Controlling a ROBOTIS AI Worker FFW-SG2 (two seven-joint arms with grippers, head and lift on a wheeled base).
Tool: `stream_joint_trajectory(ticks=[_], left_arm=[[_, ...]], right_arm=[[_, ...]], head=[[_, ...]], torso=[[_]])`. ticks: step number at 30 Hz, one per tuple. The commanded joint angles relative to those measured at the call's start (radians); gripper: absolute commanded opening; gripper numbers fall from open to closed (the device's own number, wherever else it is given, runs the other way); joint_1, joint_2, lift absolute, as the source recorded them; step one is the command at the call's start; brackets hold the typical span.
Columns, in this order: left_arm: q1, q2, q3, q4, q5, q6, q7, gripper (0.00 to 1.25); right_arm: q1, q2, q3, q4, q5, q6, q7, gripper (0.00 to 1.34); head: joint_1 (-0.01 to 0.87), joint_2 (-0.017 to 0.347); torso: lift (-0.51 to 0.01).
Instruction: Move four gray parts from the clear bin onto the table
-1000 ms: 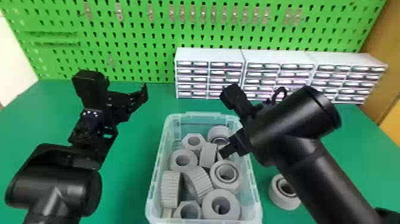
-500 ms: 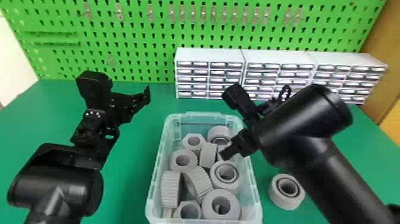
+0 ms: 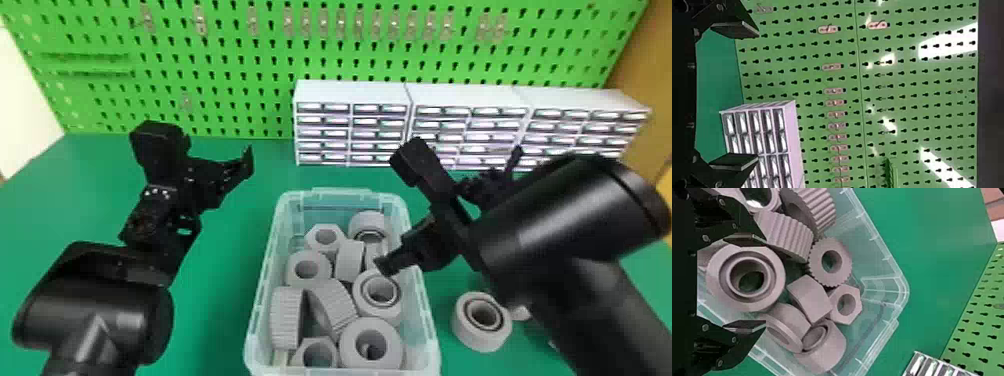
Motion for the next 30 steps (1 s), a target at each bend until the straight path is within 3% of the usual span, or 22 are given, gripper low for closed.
stream_joint_trajectory(ticks=[1, 15, 30], left_arm=[[-0.004, 0.0, -0.002, 0.001, 0.0, 0.002, -0.001, 1.08], [-0.004, 0.0, 0.0, -0.001, 0.0, 0.002, -0.003, 1.08], [0.001, 0.0, 0.002, -0.001, 0.0, 0.002, -0.005, 1.08]], right_arm=[[0.032, -0.019, -0.015, -0.021, -0.001, 0.006, 0.0, 0.82], [0.098, -0.044, -0.05, -0.06, 0.033, 0.006, 0.0, 0.81], [0.109, -0.039, -0.055, -0.063, 0.04, 0.006, 0.0, 0.81]], head=[[0.678, 0.034], [0.678, 0.034], [0.678, 0.034]], torso=[[-0.05], [-0.05], [-0.05]])
